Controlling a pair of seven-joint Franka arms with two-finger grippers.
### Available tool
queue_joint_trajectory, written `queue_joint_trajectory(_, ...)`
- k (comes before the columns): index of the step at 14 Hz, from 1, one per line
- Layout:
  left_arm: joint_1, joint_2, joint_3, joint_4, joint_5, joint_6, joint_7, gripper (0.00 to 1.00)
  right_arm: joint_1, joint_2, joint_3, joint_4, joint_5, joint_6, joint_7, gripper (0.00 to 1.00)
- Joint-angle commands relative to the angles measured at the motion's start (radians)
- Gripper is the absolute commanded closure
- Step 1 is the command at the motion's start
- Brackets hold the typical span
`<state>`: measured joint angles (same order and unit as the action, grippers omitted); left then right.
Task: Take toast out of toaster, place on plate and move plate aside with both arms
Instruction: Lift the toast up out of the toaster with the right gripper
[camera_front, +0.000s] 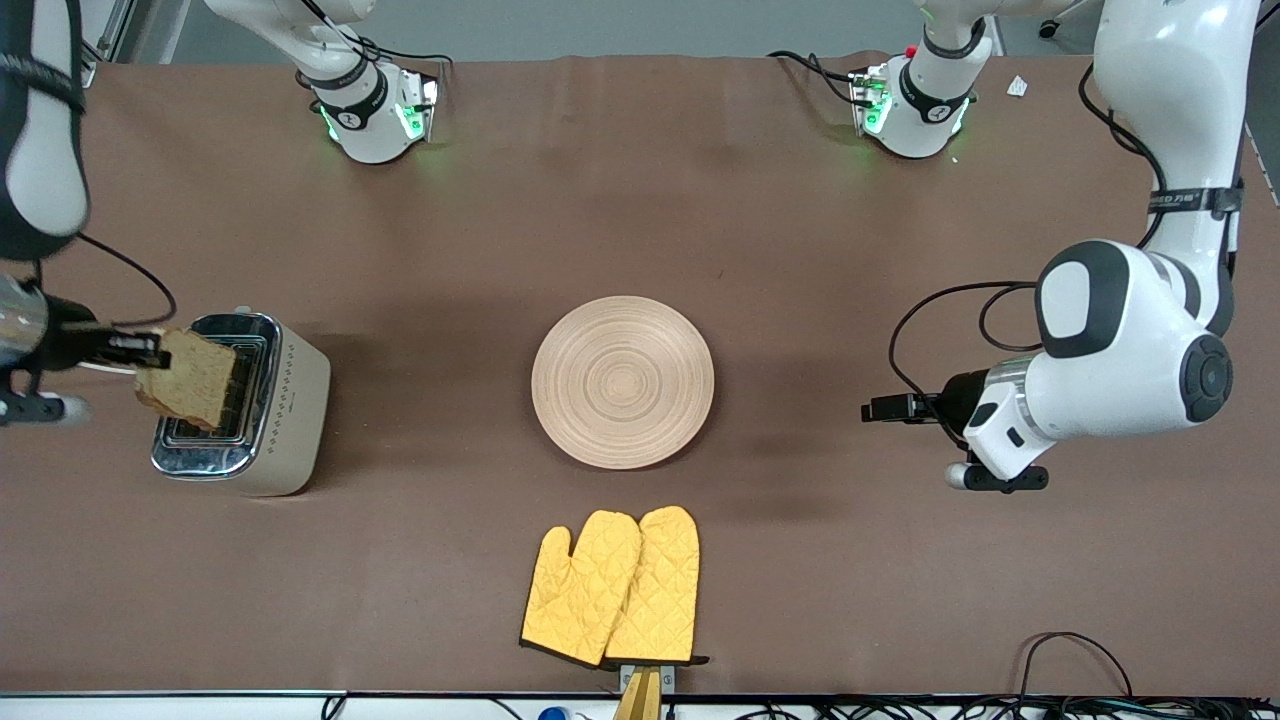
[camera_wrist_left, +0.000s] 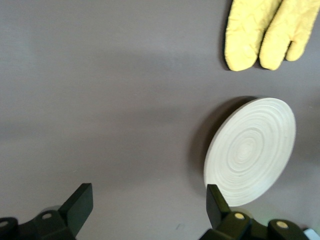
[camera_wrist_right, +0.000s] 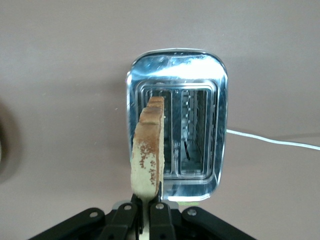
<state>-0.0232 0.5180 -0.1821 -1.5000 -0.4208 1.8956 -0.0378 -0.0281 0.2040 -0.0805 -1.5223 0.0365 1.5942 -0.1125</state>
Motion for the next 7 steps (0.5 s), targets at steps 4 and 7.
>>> queue_joint_trajectory(4, 0.008, 0.117, -0.005, 0.04, -0.171, 0.046, 0.097, 0.0, 0.121, -0.028, 0.021, 0.074, 0.023, -0.103, 0.005, 0.96)
queue_joint_trajectory(7, 0.003, 0.157, -0.005, 0.043, -0.242, 0.051, 0.171, 0.0, 0.253, -0.015, 0.021, 0.074, 0.023, -0.08, 0.008, 0.96)
